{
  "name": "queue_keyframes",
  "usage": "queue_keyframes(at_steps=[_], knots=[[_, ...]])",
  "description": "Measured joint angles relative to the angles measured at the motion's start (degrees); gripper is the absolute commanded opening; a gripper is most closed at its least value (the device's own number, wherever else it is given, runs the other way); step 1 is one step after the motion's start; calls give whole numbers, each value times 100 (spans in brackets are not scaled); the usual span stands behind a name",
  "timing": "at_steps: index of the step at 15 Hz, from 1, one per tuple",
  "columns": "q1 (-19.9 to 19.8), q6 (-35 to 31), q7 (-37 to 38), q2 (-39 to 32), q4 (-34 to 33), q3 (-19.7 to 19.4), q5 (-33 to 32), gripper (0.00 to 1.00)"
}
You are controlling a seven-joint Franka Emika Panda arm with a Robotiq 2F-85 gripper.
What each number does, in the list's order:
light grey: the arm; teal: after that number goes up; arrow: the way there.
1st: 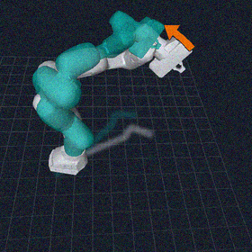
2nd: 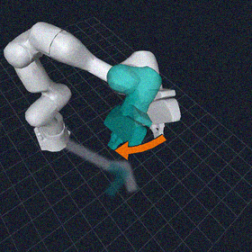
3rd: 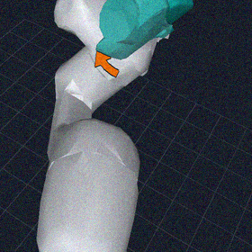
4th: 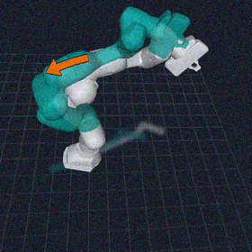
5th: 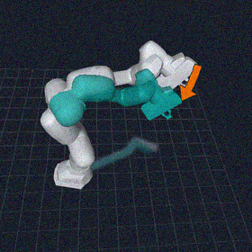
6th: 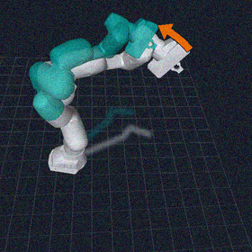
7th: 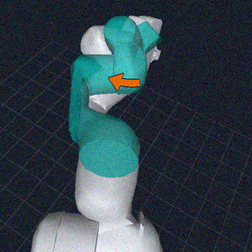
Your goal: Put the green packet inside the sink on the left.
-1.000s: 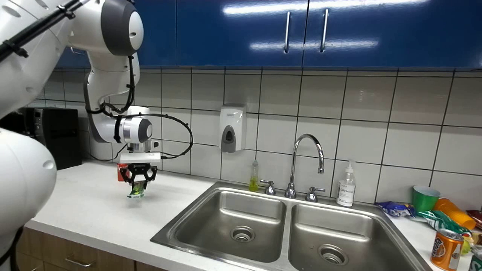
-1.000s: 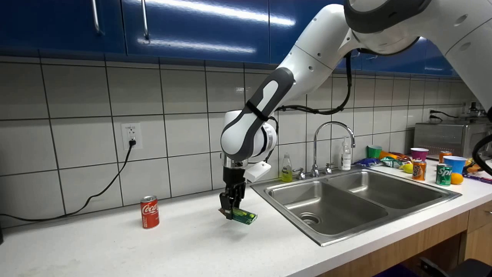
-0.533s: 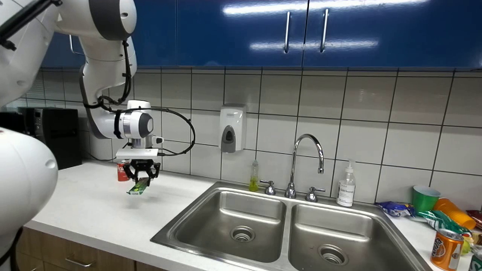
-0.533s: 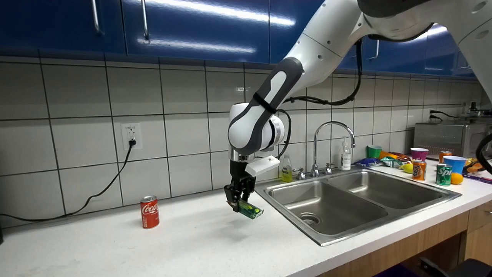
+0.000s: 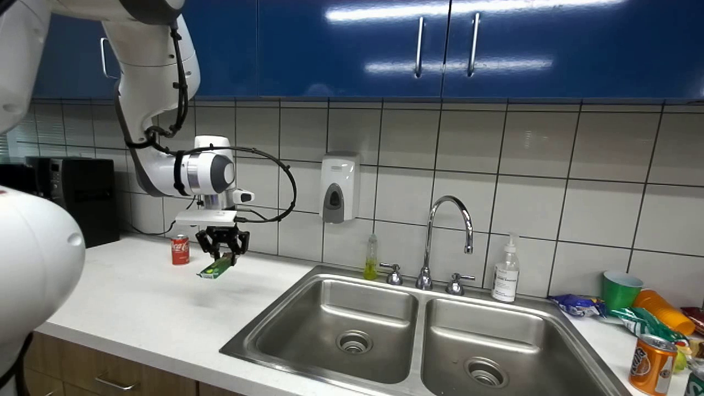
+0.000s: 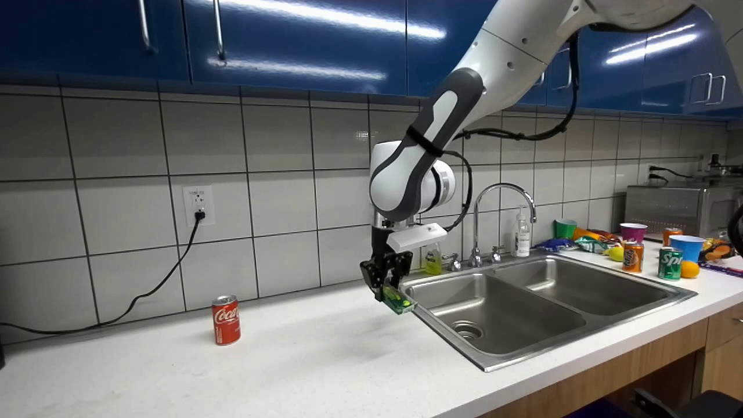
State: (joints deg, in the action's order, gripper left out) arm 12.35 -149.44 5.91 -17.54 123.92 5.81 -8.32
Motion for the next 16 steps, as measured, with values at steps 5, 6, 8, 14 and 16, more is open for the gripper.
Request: queue_keyframes(at_steps=[5,6,8,14,16], knots=[[-25,-86,474,473,438,-396,-68,20],[-39,-94,566,562,517,-466,-93,20],[-74,-106,756,728,663,-590,-163,20],[-304,-111,1286,1160,1032,-828,-466,20],[-426,-111,1421,1265,1123,-888,-568,20]])
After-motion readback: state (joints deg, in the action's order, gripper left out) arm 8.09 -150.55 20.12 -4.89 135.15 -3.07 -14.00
